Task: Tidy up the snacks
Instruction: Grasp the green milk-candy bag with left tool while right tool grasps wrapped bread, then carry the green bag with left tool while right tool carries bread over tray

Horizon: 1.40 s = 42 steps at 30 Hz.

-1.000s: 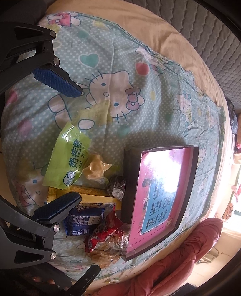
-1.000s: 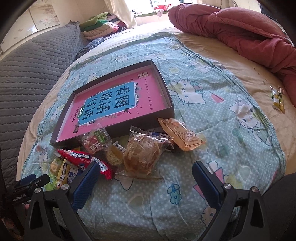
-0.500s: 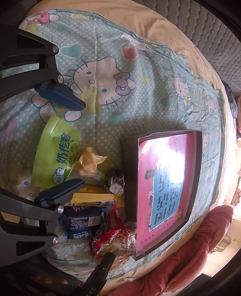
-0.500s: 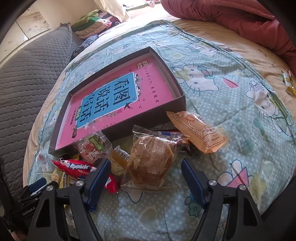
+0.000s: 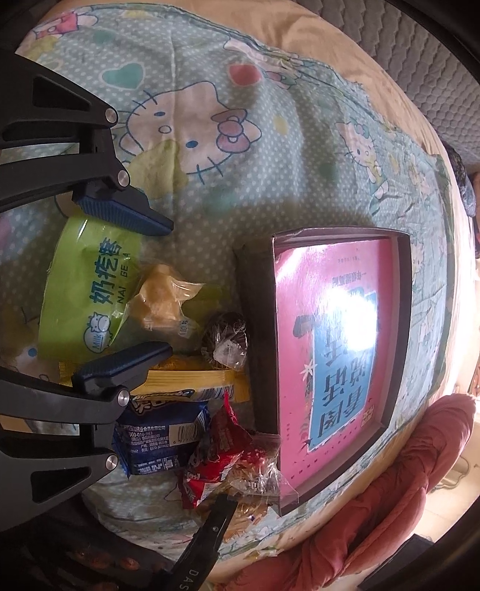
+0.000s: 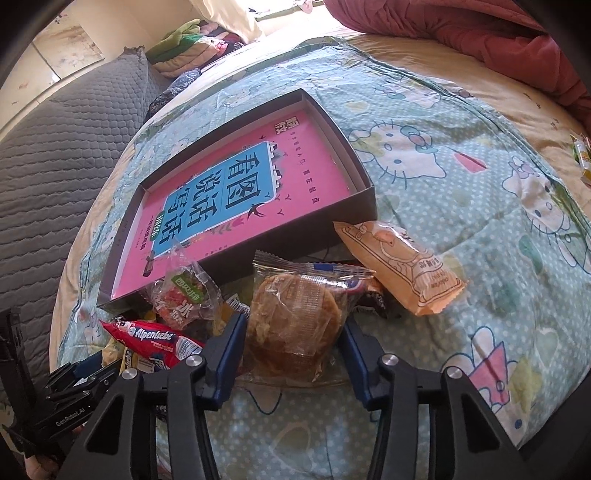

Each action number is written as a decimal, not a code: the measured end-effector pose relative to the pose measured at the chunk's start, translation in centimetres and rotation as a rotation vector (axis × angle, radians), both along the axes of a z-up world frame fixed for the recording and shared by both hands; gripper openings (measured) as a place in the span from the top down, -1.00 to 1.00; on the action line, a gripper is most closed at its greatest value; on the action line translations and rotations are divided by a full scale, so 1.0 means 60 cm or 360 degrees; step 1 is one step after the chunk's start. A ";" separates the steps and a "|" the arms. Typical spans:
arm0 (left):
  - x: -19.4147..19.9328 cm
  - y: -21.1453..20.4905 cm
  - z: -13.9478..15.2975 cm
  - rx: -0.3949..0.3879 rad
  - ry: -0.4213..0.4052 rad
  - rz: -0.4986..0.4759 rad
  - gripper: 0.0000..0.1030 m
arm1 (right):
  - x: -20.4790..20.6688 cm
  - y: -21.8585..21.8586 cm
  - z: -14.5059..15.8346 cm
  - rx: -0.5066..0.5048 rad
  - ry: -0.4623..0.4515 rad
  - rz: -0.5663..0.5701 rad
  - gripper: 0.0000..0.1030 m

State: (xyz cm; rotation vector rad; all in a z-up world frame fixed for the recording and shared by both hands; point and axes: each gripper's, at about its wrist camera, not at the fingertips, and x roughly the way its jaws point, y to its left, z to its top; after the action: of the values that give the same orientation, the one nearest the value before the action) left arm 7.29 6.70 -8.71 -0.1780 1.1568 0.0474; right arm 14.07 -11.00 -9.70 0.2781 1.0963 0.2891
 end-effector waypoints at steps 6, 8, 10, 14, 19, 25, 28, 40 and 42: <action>0.005 0.002 -0.005 0.0006 0.0000 -0.0010 -0.01 | -0.002 -0.006 0.005 0.0029 -0.0003 0.0017 0.09; 0.003 0.003 -0.003 -0.0018 -0.0013 -0.0020 0.19 | -0.005 -0.005 0.008 0.0023 -0.0013 0.0026 0.09; 0.003 0.000 0.000 -0.0020 -0.0020 -0.0040 0.22 | -0.009 -0.005 0.012 0.0025 -0.0024 0.0035 0.10; -0.002 -0.005 0.004 -0.0015 -0.0031 -0.0054 0.26 | -0.017 -0.008 0.025 0.0016 -0.0061 0.0043 0.10; -0.016 0.002 0.019 -0.0039 -0.0065 -0.0025 0.26 | -0.025 -0.017 0.043 0.0001 -0.0122 0.0045 0.10; -0.037 0.020 0.042 -0.0112 -0.0109 0.0051 0.27 | -0.028 -0.020 0.057 0.0010 -0.0174 0.0063 0.10; -0.048 0.028 0.056 -0.0121 -0.0151 0.0089 0.27 | -0.029 -0.017 0.064 0.0024 -0.0199 0.0079 0.10; -0.055 0.036 0.110 -0.0212 -0.0356 0.0164 0.27 | -0.038 0.002 0.100 0.0020 -0.0394 0.0200 0.10; -0.052 0.031 0.118 -0.0187 -0.0383 0.0160 0.26 | -0.034 0.006 0.110 0.0012 -0.0456 0.0231 0.10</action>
State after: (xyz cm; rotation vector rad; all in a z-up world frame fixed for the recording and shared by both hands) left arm 4.18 8.59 -1.62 -0.3371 0.9106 0.0458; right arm 12.05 -10.63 -3.11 0.1579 0.8330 0.4482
